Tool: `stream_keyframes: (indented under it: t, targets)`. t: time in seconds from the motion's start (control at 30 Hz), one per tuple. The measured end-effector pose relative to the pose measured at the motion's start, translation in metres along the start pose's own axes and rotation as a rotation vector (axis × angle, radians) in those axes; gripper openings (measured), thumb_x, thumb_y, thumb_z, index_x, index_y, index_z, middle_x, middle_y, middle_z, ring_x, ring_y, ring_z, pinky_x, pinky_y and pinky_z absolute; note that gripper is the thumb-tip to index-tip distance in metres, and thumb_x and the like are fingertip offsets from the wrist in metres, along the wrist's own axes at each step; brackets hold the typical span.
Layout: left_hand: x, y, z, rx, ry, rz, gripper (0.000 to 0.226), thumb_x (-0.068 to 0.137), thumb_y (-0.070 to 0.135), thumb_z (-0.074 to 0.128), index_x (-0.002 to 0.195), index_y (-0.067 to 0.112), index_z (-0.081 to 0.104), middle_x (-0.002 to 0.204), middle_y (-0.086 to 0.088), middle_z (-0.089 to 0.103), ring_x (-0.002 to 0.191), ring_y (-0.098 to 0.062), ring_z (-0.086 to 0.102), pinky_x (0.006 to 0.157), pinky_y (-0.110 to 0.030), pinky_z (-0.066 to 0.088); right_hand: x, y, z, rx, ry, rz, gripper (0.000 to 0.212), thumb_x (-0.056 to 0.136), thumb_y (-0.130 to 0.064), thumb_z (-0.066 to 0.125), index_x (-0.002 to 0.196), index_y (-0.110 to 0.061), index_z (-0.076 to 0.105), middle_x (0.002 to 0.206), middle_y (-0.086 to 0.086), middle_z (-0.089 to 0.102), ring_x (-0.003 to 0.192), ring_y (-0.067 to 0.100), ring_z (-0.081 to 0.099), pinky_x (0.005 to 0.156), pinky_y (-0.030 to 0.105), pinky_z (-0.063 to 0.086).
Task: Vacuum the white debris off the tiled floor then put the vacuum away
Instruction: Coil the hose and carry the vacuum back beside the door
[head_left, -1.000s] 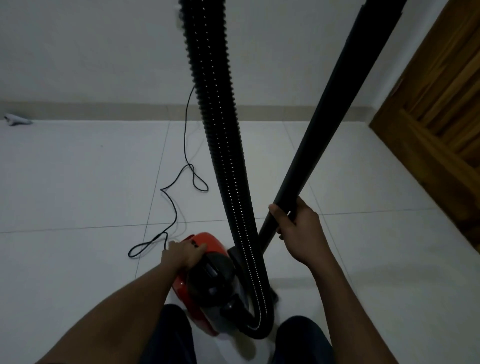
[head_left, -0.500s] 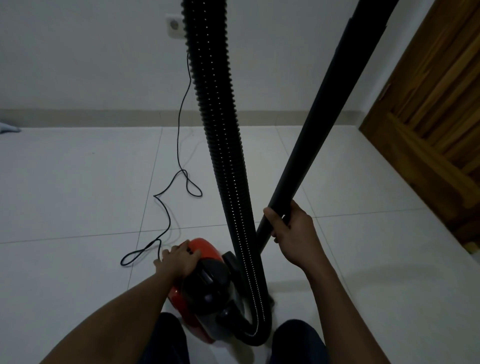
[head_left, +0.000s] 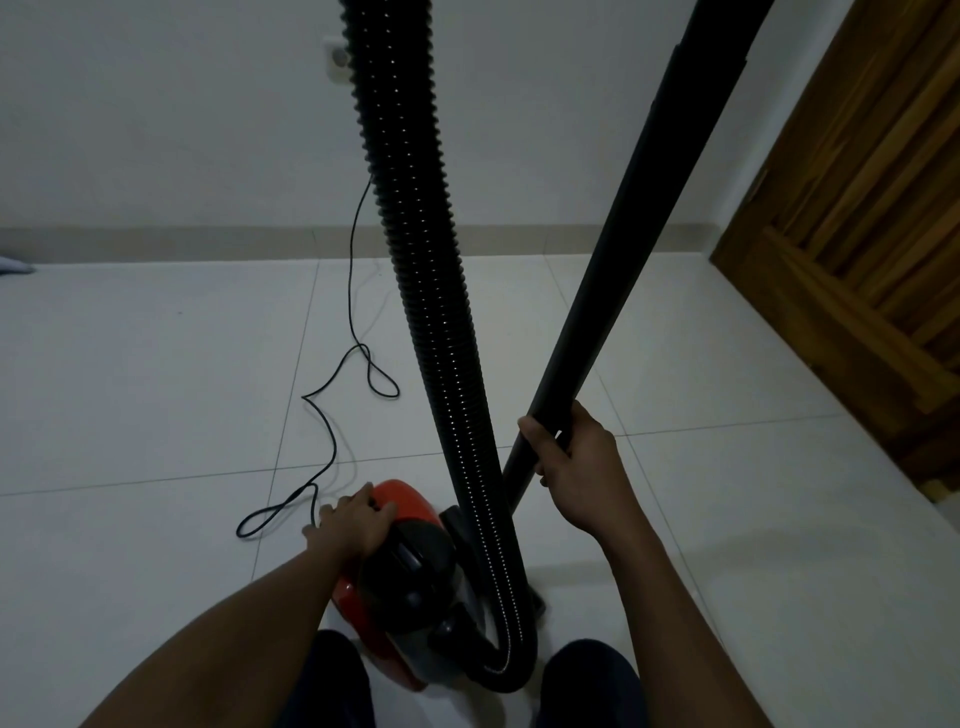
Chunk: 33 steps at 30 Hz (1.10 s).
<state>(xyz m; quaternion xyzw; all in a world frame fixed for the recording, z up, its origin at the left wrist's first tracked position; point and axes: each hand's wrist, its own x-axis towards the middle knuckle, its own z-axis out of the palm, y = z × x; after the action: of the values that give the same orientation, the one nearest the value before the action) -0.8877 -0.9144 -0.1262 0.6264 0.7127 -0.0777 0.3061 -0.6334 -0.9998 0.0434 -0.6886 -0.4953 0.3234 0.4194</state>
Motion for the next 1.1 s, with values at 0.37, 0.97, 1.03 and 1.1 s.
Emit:
stream_keyframes:
  t: [0.37,0.97,1.03,1.1]
  targets:
    - [-0.0034,0.0024,-0.0005,-0.020,0.008,-0.018,0.072,0.090,0.061,0.031,0.154,0.032,0.017,0.156,-0.009,0.032,0.143,-0.037,0.023,0.111,-0.058,0.021,-0.0015,-0.0009,-0.0012,0.000,-0.001,0.005,0.026,0.098,-0.047,0.060,0.110,-0.025,0.059,0.087,-0.002,0.069,0.070,0.013,0.067,0.070,0.032,0.057]
    - [-0.0042,0.0017,0.0016,-0.038,0.016,-0.013,0.071,0.092,0.060,0.031,0.155,0.032,0.014,0.156,-0.009,0.032,0.143,-0.038,0.023,0.111,-0.059,0.020,-0.0026,-0.0021,-0.0008,0.010,-0.002,0.011,0.025,0.098,-0.046,0.060,0.110,-0.025,0.060,0.089,-0.003,0.069,0.069,0.011,0.067,0.066,0.026,0.052]
    - [-0.0051,0.0013,0.0017,-0.042,0.019,-0.017,0.071,0.092,0.059,0.031,0.155,0.032,0.014,0.156,-0.009,0.032,0.143,-0.038,0.023,0.112,-0.058,0.020,-0.0028,-0.0018,-0.0005,0.006,0.002,0.009,0.025,0.098,-0.047,0.060,0.110,-0.025,0.060,0.089,-0.003,0.069,0.069,0.012,0.067,0.067,0.027,0.054]
    - [-0.0040,0.0004,0.0028,-0.049,0.015,-0.020,0.070,0.092,0.059,0.031,0.155,0.032,0.014,0.156,-0.009,0.032,0.143,-0.038,0.023,0.112,-0.059,0.020,-0.0034,-0.0006,0.0004,0.003,-0.001,0.006,0.025,0.098,-0.048,0.060,0.110,-0.026,0.060,0.089,-0.003,0.070,0.070,0.013,0.068,0.069,0.032,0.057]
